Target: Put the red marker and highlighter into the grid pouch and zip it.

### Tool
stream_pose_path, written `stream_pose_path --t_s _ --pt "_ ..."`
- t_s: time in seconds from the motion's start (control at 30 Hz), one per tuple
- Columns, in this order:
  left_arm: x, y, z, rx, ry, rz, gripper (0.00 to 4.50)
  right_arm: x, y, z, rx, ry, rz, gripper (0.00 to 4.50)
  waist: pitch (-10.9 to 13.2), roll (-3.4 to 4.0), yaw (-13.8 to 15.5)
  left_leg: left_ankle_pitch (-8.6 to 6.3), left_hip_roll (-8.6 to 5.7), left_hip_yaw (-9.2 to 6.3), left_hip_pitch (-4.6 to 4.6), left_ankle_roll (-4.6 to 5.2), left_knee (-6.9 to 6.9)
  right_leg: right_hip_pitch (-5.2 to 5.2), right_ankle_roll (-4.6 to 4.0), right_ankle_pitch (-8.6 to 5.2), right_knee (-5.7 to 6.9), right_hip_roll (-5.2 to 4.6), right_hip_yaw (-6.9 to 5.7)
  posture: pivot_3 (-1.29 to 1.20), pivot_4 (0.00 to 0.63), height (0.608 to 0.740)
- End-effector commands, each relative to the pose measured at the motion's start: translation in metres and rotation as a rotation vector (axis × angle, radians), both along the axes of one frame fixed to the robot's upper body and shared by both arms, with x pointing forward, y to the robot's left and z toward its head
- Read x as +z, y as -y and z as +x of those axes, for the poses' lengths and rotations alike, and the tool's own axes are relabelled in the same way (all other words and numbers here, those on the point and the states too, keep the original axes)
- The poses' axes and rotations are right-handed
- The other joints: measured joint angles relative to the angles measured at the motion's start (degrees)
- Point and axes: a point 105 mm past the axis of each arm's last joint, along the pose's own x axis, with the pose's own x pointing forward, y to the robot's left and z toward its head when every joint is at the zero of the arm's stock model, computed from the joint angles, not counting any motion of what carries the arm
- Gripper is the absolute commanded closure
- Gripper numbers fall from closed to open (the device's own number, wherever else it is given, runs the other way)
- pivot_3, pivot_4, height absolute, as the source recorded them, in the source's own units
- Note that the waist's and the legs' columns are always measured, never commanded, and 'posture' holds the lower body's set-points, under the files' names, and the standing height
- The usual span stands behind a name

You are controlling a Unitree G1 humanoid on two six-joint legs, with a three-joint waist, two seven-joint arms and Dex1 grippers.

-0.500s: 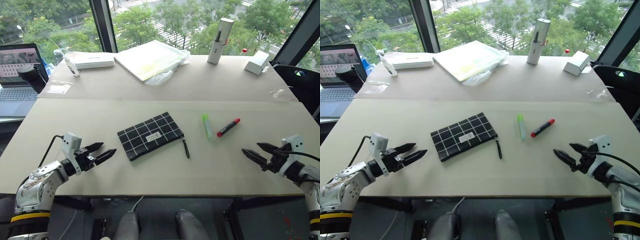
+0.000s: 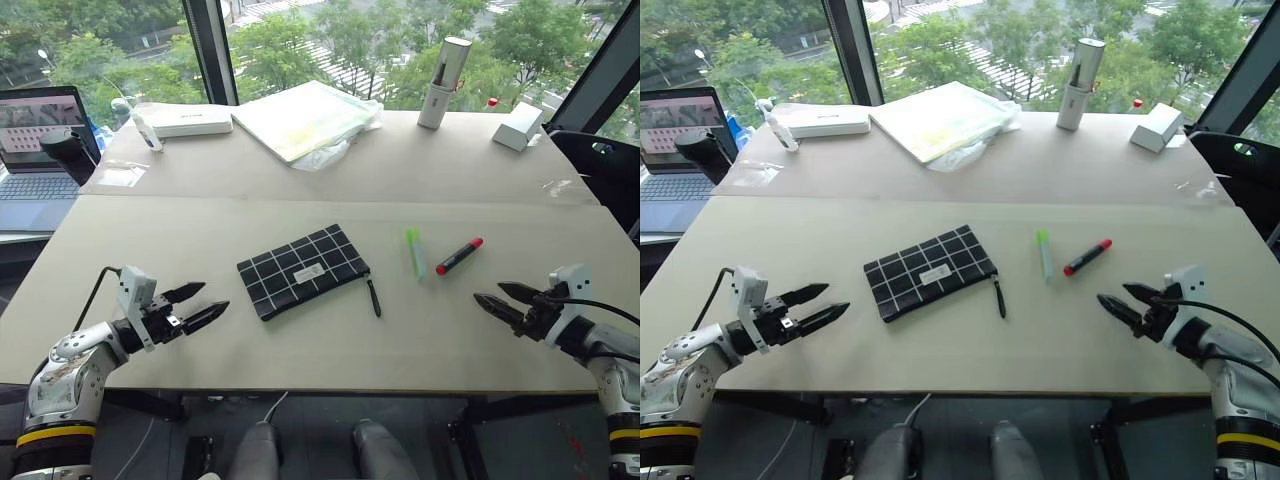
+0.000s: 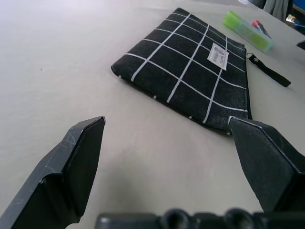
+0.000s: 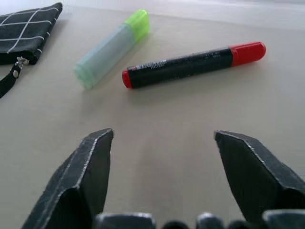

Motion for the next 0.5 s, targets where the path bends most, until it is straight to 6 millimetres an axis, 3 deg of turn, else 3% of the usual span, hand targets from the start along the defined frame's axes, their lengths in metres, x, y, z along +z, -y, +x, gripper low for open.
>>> stream_pose_path --t_s 0.03,0.23,0.37,0.5 --pt "0.013 0.002 0.005 -0.053 0.152 0.150 0.00 0.023 -0.008 0.003 0.041 0.057 0.044 2.44 0.00 0.00 0.03 0.00 0.00 0.00 0.00 0.00 0.00 0.00 -0.02 0.01 -0.01 0.00 0.00 0.00 0.150 0.738" --pt "0.011 0.012 0.007 -0.152 0.220 0.270 0.00 0.052 -0.048 0.007 0.186 0.103 0.100 4.48 0.00 0.01 -0.25 0.00 0.01 0.00 0.00 0.00 0.00 -0.02 -0.02 0.01 0.02 0.01 0.00 0.00 0.150 0.738" --pt "-0.005 0.015 0.002 -0.248 0.197 0.406 0.00 0.071 -0.080 0.018 0.254 0.141 0.124 4.48 0.00 0.01 -0.48 0.00 0.02 0.00 0.01 0.00 -0.01 -0.03 -0.02 0.01 0.06 0.02 0.00 0.00 0.150 0.738" --pt "-0.005 0.015 0.007 -0.291 0.228 0.483 0.00 0.080 -0.130 0.040 0.315 0.195 0.079 4.48 0.01 0.00 -0.45 -0.01 0.03 0.00 -0.01 0.01 -0.01 -0.05 -0.03 0.00 0.07 0.02 -0.02 0.00 0.150 0.738"
